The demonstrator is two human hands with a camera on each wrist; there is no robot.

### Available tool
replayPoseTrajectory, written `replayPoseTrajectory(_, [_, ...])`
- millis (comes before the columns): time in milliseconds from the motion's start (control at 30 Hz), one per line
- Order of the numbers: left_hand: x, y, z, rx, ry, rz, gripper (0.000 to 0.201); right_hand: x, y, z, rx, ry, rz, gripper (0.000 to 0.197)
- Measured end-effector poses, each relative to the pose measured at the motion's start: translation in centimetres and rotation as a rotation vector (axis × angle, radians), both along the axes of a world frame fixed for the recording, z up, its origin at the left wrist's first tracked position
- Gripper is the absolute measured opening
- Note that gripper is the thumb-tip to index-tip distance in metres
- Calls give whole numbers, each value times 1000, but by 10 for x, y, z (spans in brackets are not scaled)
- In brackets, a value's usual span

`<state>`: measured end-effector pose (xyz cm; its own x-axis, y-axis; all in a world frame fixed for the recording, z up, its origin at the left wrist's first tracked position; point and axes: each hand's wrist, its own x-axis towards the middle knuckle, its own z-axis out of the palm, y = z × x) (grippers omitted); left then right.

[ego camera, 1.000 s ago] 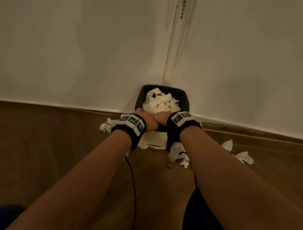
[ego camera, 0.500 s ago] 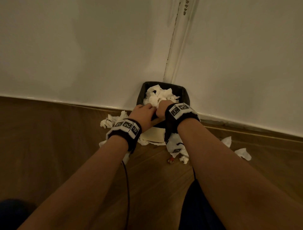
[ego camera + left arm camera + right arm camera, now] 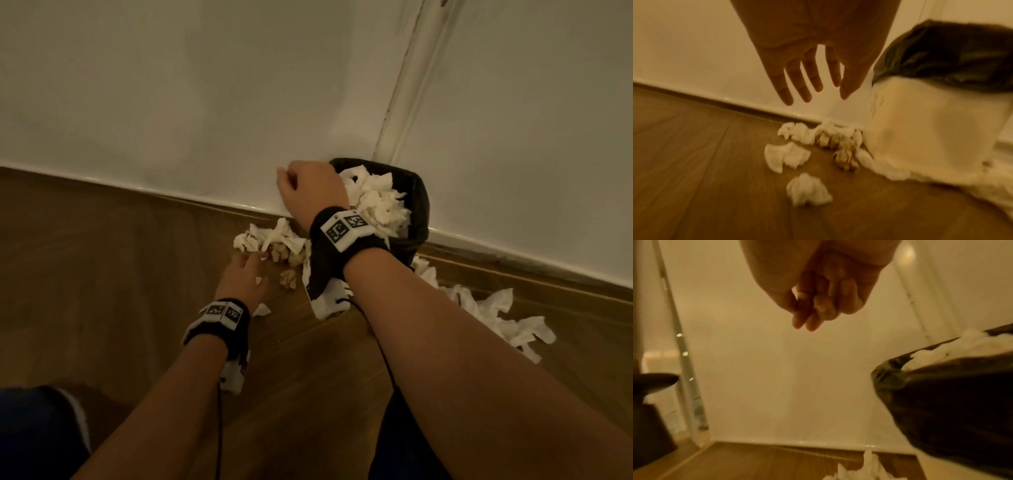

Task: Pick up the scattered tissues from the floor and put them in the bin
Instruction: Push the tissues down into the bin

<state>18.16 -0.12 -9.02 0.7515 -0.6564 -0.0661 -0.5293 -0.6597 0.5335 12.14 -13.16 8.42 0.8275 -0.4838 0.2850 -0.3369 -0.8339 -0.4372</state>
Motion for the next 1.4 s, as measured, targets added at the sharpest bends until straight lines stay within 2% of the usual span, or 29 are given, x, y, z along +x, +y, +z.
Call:
replayPoseTrajectory(167, [-3,8,-53,371,130,2,85,21,20,-35,-16,229,124,33])
replayPoseTrajectory(300, [13,8,-74,495,111,-64,90,29,14,-69,79,474,159,32])
replayPoseTrajectory(400, [26,9,-79,517,103,-143,84,27,8,-101,157,719,223,41])
replayPoseTrajectory(533, [33,7,-78,517,112,-188,58,20,-2,-154,253,810,139,51])
replayPoseTrajectory(600, [29,13,-82,442,52,-151,48,20,-3,-173,254,894,145,46])
replayPoseTrajectory(667, [27,21,-85,364,-1,-137,44,23,-3,-184,274,887,136,39])
replayPoseTrajectory(767, [29,25,-82,315,43,-94,40,26,-6,-198,252,828,113,39])
replayPoseTrajectory(867, [28,23,-76,300,140,26,42,29,-9,-211,202,800,151,51])
replayPoseTrajectory(967, [22,24,-77,263,160,104,44,26,-5,-227,151,928,227,65])
replayPoseTrajectory(1100, [17,29,-77,235,152,156,30,17,7,-243,142,912,203,53])
replayPoseTrajectory(1200, [15,31,-78,206,113,91,30,11,8,-243,80,851,168,44])
replayPoseTrajectory(1300, [15,30,-76,192,95,100,35,6,6,-238,131,866,191,33])
replayPoseTrajectory(1400, [17,30,-76,106,154,199,28,-5,6,-236,257,927,262,30])
